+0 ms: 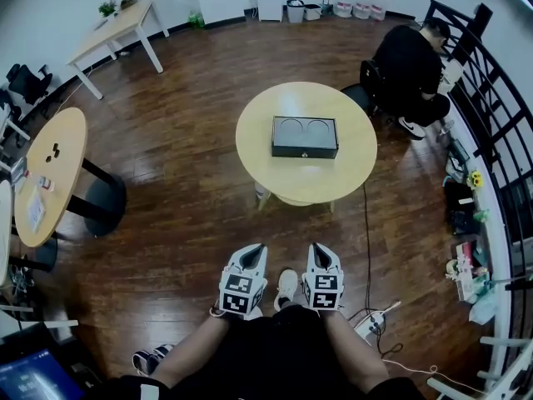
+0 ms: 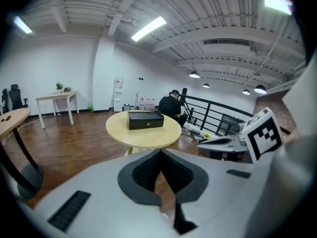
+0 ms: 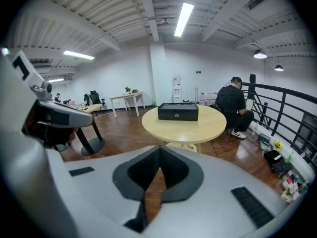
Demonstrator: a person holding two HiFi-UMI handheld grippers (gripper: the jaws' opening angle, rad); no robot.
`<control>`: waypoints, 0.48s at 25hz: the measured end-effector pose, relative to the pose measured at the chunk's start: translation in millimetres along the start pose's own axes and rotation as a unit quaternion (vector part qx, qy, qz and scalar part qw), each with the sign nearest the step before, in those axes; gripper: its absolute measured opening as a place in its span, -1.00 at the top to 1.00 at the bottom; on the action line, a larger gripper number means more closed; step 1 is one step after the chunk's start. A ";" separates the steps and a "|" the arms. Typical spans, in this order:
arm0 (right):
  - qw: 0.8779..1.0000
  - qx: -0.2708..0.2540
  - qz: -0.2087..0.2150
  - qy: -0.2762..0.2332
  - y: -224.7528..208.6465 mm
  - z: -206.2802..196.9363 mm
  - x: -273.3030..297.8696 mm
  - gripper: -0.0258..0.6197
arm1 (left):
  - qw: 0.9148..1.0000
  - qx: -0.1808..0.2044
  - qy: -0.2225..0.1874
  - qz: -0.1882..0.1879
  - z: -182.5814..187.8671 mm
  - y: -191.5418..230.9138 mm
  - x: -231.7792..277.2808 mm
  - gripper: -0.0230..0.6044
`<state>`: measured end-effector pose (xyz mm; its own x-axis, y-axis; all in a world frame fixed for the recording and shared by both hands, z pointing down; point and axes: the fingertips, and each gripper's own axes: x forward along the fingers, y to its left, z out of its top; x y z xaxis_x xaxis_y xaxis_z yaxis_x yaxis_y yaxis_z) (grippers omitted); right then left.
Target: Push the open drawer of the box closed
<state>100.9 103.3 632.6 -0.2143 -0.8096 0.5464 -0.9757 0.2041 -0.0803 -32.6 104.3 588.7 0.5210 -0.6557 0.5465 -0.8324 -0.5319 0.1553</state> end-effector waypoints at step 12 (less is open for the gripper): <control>0.999 0.028 -0.013 -0.043 99.6 -37.2 -108.7 0.91 | 0.998 -0.031 -0.056 -0.026 -27.9 -8.1 -122.4 0.93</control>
<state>28.7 232.0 596.2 -0.1896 -0.8592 0.4751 -0.9815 0.1530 -0.1149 -94.9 203.8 543.5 0.5779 -0.6864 0.4414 -0.8126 -0.5340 0.2335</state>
